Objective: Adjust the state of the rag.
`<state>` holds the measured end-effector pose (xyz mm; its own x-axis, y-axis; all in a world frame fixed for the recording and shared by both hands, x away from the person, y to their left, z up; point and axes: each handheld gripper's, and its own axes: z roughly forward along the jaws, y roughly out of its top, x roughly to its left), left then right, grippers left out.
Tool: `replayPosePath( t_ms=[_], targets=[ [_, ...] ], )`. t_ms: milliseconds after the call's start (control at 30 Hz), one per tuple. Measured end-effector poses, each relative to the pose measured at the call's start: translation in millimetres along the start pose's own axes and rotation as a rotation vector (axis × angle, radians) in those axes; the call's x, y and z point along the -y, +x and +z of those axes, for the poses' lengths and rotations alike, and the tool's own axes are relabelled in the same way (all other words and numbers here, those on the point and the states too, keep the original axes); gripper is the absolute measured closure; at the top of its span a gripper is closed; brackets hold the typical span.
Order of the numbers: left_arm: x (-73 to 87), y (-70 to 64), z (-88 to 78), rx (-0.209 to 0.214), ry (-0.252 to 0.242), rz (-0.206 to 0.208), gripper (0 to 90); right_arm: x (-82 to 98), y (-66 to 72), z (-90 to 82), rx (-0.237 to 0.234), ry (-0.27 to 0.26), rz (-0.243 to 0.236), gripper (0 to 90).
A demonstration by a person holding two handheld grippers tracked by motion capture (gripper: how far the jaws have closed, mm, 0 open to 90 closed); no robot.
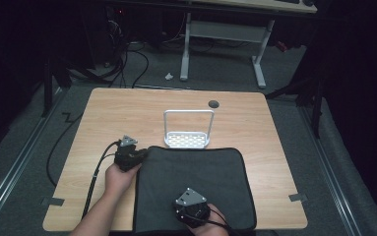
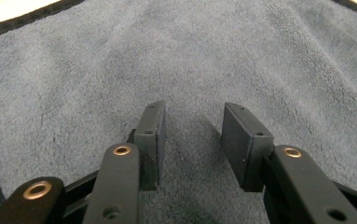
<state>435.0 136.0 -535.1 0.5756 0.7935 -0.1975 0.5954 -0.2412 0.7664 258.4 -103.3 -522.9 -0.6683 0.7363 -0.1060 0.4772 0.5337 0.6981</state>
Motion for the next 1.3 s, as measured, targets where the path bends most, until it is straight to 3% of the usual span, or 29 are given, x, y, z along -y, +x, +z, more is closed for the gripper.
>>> replayPosePath(
  t_ms=[100,167,200,333,500,700,1067,1300],
  targets=[
    [1.1,3.1,-2.4,0.02,-0.023,-0.023,82.6,-11.8,11.2,1.5,-0.029,-0.03,-0.028,60.2],
    [1.3,3.4,-2.7,0.022,-0.023,-0.029,82.5,-27.1,30.7,9.1,-0.077,-0.052,-0.058,58.5],
    [1.5,3.3,-2.8,0.022,-0.025,-0.029,82.5,-27.1,30.7,9.1,-0.077,-0.052,-0.058,58.5],
    [1.8,2.0,-3.4,0.014,-0.026,-0.017,82.5,-44.1,56.0,22.5,-0.142,-0.064,-0.087,56.2],
    [3.2,4.3,-5.3,0.027,-0.04,-0.042,82.6,-57.3,79.6,39.2,-0.179,-0.045,-0.13,51.3],
    [3.8,3.9,-6.0,0.025,-0.043,-0.04,82.5,-59.6,82.4,52.6,-0.174,-0.004,-0.128,50.4],
    [3.6,4.3,-5.7,0.028,-0.04,-0.042,82.3,-52.1,78.0,45.1,-0.2,0.006,-0.114,53.2],
    [3.5,4.8,-5.5,0.028,-0.038,-0.046,82.3,-50.6,72.5,46.0,-0.169,-0.012,-0.112,76.4]
  ],
)
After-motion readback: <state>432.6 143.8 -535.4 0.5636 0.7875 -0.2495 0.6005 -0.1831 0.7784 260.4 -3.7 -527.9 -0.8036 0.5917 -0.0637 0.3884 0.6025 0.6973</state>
